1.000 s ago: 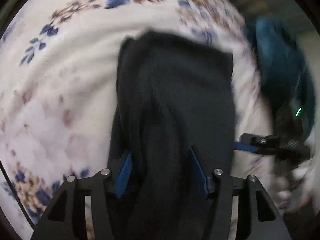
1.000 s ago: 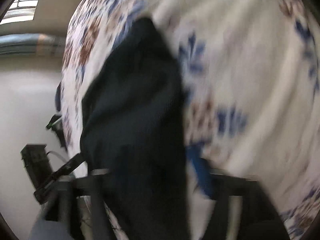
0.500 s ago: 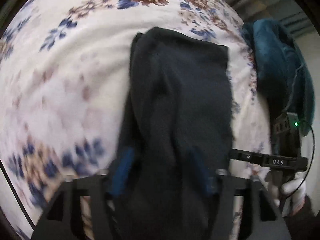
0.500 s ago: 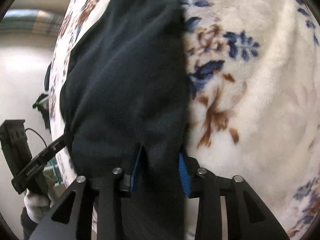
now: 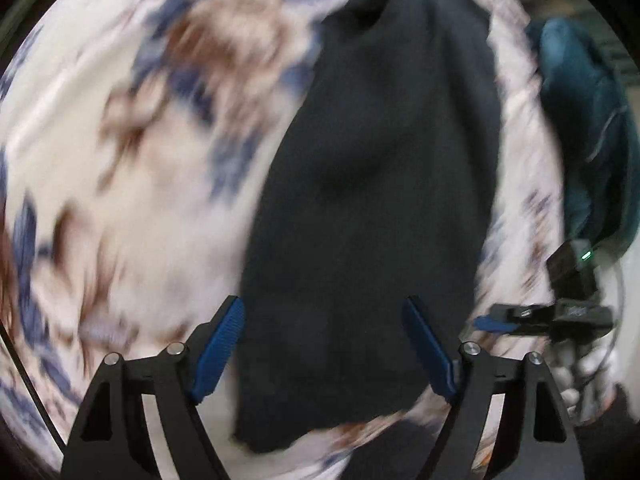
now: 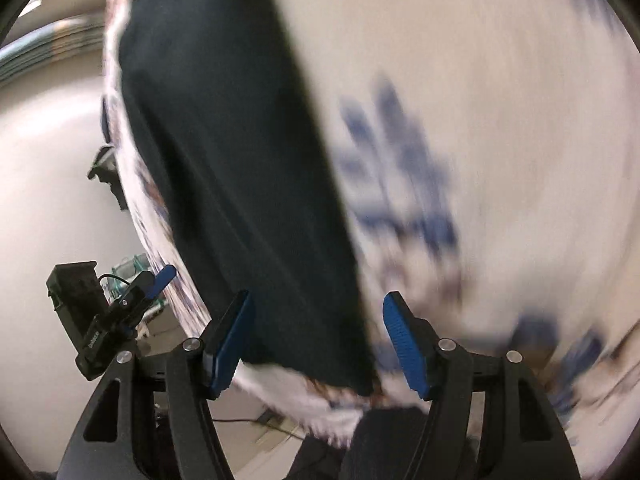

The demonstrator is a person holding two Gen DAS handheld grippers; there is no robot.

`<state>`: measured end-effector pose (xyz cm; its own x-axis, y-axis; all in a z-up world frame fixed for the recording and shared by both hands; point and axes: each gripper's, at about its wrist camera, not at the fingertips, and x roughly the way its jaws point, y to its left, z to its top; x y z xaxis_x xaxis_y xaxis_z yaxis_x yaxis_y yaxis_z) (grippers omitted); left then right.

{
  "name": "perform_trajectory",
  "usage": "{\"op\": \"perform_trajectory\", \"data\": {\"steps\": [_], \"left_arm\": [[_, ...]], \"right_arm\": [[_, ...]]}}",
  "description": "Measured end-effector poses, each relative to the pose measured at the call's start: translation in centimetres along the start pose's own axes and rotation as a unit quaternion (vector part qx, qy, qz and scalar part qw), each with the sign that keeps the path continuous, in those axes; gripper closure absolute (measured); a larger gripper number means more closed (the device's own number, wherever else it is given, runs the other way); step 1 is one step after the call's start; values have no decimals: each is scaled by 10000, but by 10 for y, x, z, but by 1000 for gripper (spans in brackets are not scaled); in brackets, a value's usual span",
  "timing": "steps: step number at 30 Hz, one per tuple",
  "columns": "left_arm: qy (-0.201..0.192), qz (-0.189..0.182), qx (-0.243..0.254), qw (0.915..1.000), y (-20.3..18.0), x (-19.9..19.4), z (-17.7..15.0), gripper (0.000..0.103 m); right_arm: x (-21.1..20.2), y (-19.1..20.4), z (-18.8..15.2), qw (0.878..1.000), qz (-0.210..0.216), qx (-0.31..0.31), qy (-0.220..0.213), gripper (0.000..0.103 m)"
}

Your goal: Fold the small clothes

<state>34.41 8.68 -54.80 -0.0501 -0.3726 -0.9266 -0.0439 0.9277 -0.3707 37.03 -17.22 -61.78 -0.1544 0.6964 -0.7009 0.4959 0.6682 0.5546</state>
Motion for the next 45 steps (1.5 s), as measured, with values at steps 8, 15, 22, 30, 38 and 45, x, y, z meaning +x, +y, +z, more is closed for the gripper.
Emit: {"op": "perform_trajectory", "data": {"steps": [8,15,22,30,38,45], "left_arm": [[177,-133,51,9997,24,43,-36,23],[-53,-852,515,9950,4,39,-43,91],[-256,-1688,96,9853,0,5,-43,94],[-1230,-2845,-177,9506,-25,-82,38,94],[-1895,-2427,571,9497,-108,-92,256,86],[-1372,-2381,338,9609,-95,-65,331,22]], "right_arm": [[63,-24,-43,9991,138,-285,293,34],[75,-31,-58,9951,966,10,224,44],[52,-17,-80,9914,1301,136,3,92],[-73,66,-60,9740,1835,-711,-1123,92],[-178,173,91,9337,1709,-1425,-2807,93],[-199,199,233,9492,1103,-784,-2840,88]]}}
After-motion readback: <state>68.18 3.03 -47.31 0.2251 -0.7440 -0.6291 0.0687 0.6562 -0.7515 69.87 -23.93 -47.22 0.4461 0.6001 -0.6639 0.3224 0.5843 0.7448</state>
